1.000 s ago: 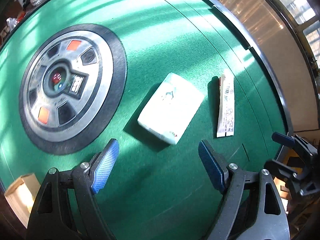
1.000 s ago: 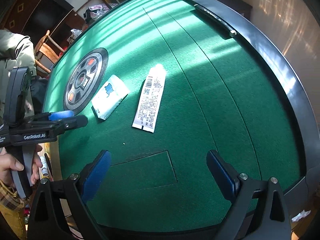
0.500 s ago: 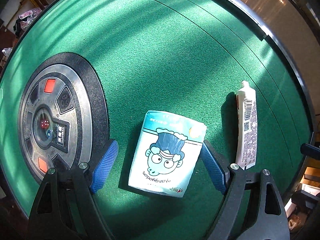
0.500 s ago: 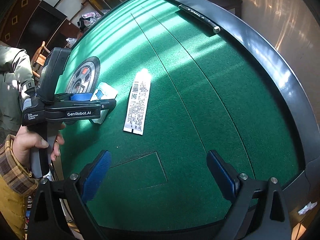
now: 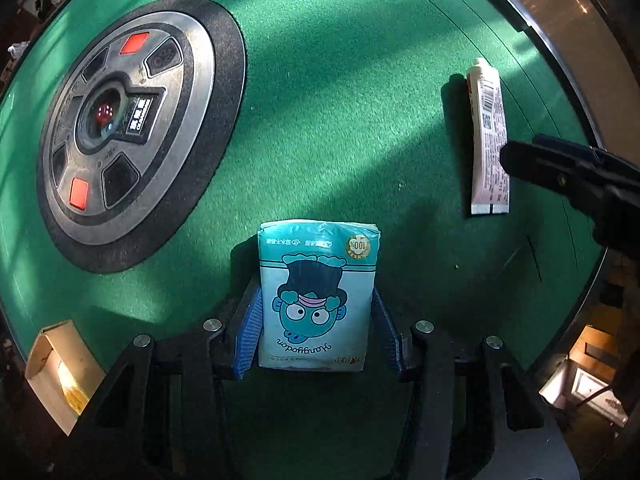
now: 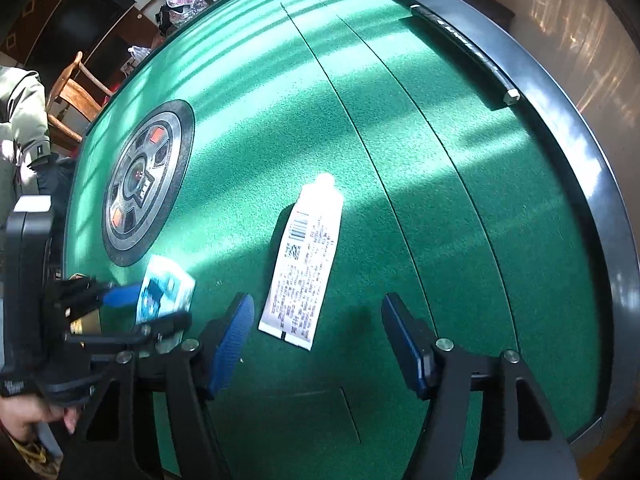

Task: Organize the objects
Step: 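Grasp the cartoon tissue pack with the left tool while the right tool grasps the white tube, then carry the tissue pack and white tube over the cardboard tray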

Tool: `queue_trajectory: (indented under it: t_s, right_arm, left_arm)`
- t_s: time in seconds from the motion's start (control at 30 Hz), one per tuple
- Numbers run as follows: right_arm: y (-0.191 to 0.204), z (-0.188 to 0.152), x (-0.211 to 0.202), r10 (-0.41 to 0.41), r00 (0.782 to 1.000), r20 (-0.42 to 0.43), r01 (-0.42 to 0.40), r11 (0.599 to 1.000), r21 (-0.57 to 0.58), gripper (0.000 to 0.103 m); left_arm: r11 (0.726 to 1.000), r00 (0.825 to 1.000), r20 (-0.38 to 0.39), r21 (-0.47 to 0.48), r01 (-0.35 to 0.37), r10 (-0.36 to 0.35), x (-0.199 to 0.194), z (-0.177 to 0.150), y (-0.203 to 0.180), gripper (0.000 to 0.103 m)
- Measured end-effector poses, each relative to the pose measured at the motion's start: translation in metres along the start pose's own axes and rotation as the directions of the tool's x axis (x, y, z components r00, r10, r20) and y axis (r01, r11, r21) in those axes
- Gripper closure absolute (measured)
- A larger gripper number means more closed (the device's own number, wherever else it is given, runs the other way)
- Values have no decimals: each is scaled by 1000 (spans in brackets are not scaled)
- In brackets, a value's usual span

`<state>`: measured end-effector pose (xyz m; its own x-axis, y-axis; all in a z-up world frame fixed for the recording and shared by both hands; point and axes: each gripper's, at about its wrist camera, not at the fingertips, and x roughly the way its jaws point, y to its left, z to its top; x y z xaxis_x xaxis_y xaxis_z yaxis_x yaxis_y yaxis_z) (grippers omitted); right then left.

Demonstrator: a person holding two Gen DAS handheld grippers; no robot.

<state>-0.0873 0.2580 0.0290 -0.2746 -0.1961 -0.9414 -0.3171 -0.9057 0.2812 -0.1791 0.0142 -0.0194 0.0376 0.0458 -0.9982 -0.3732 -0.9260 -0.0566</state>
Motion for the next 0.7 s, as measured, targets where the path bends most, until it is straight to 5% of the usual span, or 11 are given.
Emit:
queue_trajectory:
  t_s: [0.23, 0.4, 0.7]
  right_arm:
    - [22, 21, 17, -128, 992, 16, 129, 990, -64, 55]
    - [52, 9, 26, -269, 961, 70, 278, 921, -272, 70]
    - [67, -36, 24, -212, 976, 47, 213, 896, -390, 72]
  left_arm:
    - [994, 999, 17, -102, 36, -35, 2, -45, 17, 53]
    - [994, 1000, 28, -111, 16, -13, 5, -54, 16, 53]
    - [994, 998, 55, -113, -3, 10, 10, -63, 13, 53]
